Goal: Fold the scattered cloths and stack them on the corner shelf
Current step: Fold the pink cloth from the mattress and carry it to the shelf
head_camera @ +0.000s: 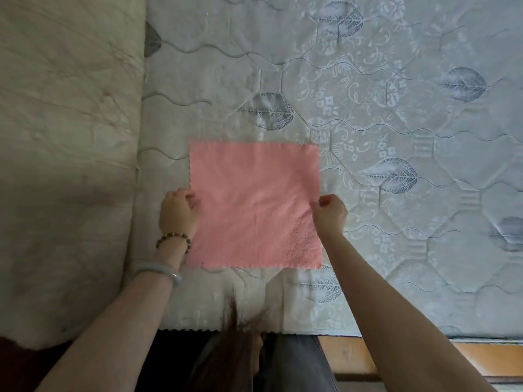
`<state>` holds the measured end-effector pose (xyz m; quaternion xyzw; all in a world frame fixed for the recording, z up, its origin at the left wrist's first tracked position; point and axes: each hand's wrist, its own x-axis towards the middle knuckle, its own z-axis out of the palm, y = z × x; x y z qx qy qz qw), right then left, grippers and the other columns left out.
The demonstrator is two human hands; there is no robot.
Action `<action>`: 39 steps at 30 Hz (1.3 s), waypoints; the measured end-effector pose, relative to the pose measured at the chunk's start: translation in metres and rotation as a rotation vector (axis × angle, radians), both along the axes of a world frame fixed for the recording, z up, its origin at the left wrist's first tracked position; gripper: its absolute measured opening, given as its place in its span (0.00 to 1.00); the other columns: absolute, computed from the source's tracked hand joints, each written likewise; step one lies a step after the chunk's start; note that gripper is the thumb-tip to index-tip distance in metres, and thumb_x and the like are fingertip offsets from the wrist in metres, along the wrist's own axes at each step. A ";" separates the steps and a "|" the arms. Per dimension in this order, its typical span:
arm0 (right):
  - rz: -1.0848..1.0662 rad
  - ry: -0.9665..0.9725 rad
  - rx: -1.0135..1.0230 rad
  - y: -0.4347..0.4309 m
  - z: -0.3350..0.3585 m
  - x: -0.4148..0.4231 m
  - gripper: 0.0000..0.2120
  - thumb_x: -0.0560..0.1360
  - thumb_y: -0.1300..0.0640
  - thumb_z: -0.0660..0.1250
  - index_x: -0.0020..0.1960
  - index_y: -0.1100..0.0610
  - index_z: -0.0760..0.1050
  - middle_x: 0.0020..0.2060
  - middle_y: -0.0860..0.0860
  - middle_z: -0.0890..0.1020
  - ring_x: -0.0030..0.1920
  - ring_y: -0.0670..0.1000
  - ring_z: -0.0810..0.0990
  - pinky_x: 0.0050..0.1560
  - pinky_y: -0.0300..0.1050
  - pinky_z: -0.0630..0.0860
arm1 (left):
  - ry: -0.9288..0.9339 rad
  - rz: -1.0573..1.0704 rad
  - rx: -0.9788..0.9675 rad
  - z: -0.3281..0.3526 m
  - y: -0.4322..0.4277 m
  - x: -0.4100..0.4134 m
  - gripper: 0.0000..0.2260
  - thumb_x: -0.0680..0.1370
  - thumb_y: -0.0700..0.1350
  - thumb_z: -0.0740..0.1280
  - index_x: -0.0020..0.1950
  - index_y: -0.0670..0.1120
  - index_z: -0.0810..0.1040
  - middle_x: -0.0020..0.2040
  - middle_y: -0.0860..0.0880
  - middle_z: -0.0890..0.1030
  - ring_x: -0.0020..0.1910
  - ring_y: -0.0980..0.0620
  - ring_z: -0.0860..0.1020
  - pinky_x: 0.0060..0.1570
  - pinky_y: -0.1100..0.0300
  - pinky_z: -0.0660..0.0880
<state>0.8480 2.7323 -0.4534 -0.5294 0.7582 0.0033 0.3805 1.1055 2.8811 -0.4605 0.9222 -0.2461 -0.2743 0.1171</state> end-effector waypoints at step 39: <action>0.242 -0.582 0.030 -0.029 0.150 -0.041 0.06 0.66 0.56 0.62 0.37 0.59 0.73 0.30 0.44 0.75 0.34 0.45 0.71 0.38 0.40 0.66 | 0.459 0.080 -0.470 0.121 0.029 0.032 0.05 0.70 0.45 0.64 0.36 0.45 0.75 0.33 0.53 0.75 0.34 0.58 0.72 0.35 0.71 0.67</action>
